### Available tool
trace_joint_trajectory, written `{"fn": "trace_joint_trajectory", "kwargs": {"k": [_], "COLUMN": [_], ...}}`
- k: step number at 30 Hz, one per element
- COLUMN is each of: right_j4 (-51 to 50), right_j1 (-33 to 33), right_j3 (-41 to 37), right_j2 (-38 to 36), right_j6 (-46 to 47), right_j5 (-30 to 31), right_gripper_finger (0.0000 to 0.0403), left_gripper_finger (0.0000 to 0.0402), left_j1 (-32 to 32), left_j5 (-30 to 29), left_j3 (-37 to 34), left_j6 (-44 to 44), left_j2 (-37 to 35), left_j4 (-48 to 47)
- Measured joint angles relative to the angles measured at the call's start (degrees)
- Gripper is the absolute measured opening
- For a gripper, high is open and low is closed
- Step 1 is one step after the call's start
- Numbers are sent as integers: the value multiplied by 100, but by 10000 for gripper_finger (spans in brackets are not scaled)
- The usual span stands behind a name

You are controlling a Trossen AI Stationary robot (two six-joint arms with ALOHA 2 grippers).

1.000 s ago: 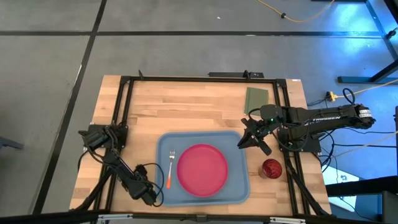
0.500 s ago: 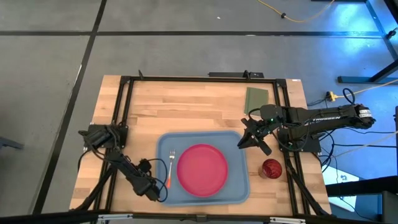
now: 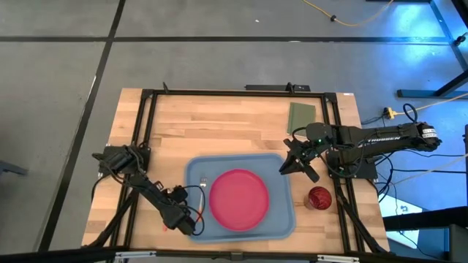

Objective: Pick and place plate/cup/fork/spoon on tray
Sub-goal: Put the orange spoon on the blue serving tray to the left side of the orange spoon

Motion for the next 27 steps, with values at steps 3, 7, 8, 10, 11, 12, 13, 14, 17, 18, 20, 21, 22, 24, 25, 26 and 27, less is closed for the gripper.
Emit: {"fn": "trace_joint_trajectory", "kwargs": {"k": [3,7,8,10,11,12,13,14,17,18,20,21,22,24,25,26,27], "right_j4": [-2,-4,-4,-4,-5,-9,-7,-9,-7,-7,-7,-7,-7,-4,-7,-4,-7], "right_j1": [0,0,0,0,0,0,0,0,0,0,0,0,0,0,0,0,0], "right_j3": [0,0,0,0,0,0,0,0,0,0,0,0,0,0,0,0,0], "right_j2": [0,0,0,0,0,0,0,0,0,0,0,0,0,0,0,0,0], "right_j6": [0,-2,-3,-4,-5,-7,-7,-9,-24,-24,-36,-47,-48,-50,-52,-50,-50], "right_j5": [0,0,0,0,0,0,2,0,0,0,1,0,0,0,0,0,0], "right_gripper_finger": [58,58,58,58,58,58,58,58,58,58,58,58,58,58,58,58,58], "left_gripper_finger": [86,86,86,86,86,86,86,86,86,86,86,86,86,88,89,90,90], "left_j1": [0,-4,-4,-31,-45,-57,-87,-121,-292,-358,-513,-578,-651,-809,-885,-951,-1016], "left_j5": [167,219,241,242,225,190,131,69,-271,-406,-626,-654,-663,-561,-398,-240,-123], "left_j3": [253,820,979,1269,1416,1560,1681,1797,1939,1920,1763,1658,1539,1299,1173,1048,922], "left_j6": [-21,-272,-381,-776,-1075,-1397,-1732,-2052,-3059,-3338,-3868,-4090,-4323,-4838,-5084,-5287,-5449], "left_j2": [-88,-297,-348,-495,-546,-570,-574,-570,-574,-565,-557,-557,-557,-555,-555,-555,-555], "left_j4": [-663,-1396,-1409,-1247,-1151,-1040,-892,-776,-391,-240,77,239,388,436,415,421,464]}}
